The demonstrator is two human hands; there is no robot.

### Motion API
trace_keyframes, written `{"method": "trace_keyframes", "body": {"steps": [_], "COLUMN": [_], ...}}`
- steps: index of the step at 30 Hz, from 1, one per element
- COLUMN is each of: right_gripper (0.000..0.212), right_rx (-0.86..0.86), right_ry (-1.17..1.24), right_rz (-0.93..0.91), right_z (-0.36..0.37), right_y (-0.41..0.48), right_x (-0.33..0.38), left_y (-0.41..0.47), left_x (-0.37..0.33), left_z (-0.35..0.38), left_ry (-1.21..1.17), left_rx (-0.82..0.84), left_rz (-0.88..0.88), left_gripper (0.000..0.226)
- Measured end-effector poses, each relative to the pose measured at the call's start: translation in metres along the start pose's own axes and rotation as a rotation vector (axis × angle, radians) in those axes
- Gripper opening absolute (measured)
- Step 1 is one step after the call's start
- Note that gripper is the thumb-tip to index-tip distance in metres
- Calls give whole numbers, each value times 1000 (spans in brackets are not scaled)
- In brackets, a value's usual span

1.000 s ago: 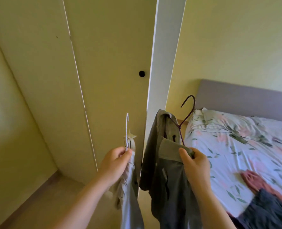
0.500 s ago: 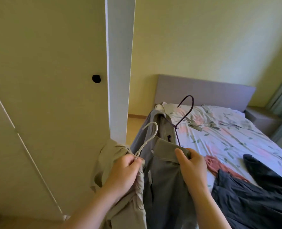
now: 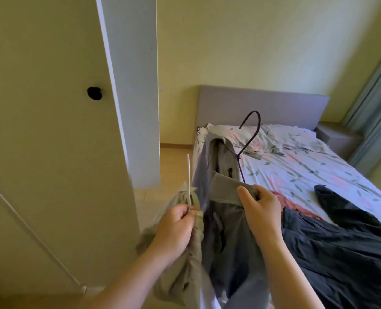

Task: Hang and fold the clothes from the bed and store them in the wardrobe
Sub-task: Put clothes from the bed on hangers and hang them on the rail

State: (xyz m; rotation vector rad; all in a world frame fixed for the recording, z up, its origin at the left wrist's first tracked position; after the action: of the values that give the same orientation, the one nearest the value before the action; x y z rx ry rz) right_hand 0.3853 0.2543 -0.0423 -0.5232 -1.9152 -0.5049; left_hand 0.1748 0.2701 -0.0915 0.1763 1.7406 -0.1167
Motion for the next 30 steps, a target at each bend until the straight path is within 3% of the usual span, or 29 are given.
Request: {"method": "trace_keyframes", "body": {"steps": [13,23,30], "right_gripper": [36,32,35], "right_rx": [-147,-32,43], "right_ry": [-14,-6,12], "right_rz": [23,-5,-12], "right_z": [-77,-71,-32], "right_y": [-37,42,103], "right_x": [-17,-24,-25], "left_y": [-14,53,106], "left_x": [-38,-39,-29], "left_z": [13,29,9], "left_ry": [112,223,229], "left_rx": [-12,-154,-295], "left_rz": [138,136,100], "left_gripper": [23,38,35]}}
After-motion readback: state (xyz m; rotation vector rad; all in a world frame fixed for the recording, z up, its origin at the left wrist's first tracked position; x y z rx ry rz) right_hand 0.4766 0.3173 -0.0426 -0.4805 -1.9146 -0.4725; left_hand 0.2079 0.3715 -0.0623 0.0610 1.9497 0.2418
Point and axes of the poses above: each hand's wrist, its own y-axis towards the middle knuckle, its own z-axis out of the palm, x = y × z, the point moved 8 cm from there along y, towards the middle knuckle, and after that the axes turned 9 degrees about z, right-handed, at the moved point
